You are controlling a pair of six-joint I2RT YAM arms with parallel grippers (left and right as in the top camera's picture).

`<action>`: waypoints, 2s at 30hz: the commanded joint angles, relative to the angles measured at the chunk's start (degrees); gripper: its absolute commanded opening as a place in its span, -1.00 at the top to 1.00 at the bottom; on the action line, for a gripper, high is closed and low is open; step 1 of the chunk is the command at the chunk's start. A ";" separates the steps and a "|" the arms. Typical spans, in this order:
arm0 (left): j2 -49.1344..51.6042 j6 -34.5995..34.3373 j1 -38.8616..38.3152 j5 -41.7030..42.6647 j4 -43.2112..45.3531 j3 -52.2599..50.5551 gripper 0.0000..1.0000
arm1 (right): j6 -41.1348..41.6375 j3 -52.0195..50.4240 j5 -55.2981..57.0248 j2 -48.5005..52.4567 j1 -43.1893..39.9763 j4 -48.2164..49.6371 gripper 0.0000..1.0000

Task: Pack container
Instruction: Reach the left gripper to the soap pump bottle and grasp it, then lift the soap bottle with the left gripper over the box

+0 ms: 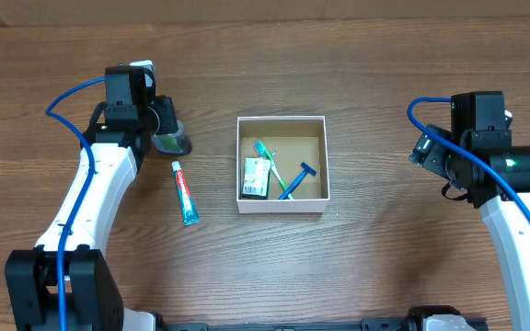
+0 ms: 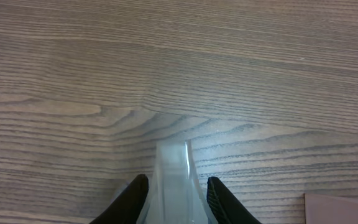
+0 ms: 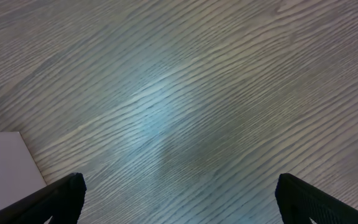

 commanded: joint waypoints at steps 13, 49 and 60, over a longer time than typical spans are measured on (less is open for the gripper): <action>-11.45 -0.48 -10.32 -0.70 -12.20 20.35 0.57 | 0.13 0.35 0.81 -0.44 -0.17 0.20 -1.00; 16.28 -7.67 -31.21 -8.28 -7.10 25.29 0.43 | 0.13 0.35 0.79 -0.44 -0.17 0.20 -1.00; 16.28 -7.69 -31.23 -8.26 -13.35 25.29 0.04 | 0.13 0.35 0.81 -0.42 -0.17 0.20 -1.00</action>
